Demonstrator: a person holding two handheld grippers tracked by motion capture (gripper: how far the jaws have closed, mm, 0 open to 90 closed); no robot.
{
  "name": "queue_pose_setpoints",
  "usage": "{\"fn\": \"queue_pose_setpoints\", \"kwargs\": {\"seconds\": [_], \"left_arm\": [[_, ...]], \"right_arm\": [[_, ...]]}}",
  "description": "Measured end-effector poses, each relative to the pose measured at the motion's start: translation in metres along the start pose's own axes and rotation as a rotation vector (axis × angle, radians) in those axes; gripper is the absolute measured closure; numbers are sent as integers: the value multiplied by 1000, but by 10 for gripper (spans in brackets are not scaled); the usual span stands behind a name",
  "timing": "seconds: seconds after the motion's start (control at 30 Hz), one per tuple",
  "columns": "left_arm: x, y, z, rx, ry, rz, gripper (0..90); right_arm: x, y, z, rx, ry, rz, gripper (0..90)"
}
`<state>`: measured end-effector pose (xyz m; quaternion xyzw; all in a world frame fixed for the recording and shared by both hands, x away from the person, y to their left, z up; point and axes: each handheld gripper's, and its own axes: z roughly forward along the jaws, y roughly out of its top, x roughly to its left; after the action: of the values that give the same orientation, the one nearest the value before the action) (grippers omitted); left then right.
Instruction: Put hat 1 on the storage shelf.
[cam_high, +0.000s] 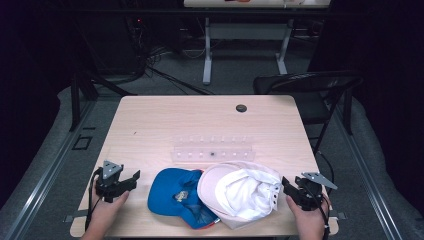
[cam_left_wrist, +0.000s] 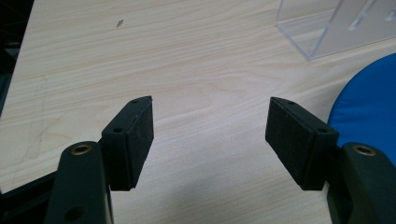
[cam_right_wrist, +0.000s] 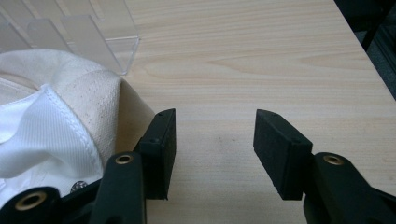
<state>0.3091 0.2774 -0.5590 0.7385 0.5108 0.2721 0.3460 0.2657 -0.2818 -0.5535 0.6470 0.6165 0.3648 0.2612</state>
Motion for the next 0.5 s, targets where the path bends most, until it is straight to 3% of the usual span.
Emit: {"fn": "queue_pose_setpoints", "kwargs": {"seconds": [0.13,0.23,0.5], "left_arm": [[-3,1,1,21,8,23,348],[-5,1,1,23,0,27,359],[-2,1,-2,41,-25,-15,370]], "right_arm": [[0,0,-2,2,11,25,521],[0,1,-2,32,24,43,539],[3,8,-8,103,20,58,533]]}}
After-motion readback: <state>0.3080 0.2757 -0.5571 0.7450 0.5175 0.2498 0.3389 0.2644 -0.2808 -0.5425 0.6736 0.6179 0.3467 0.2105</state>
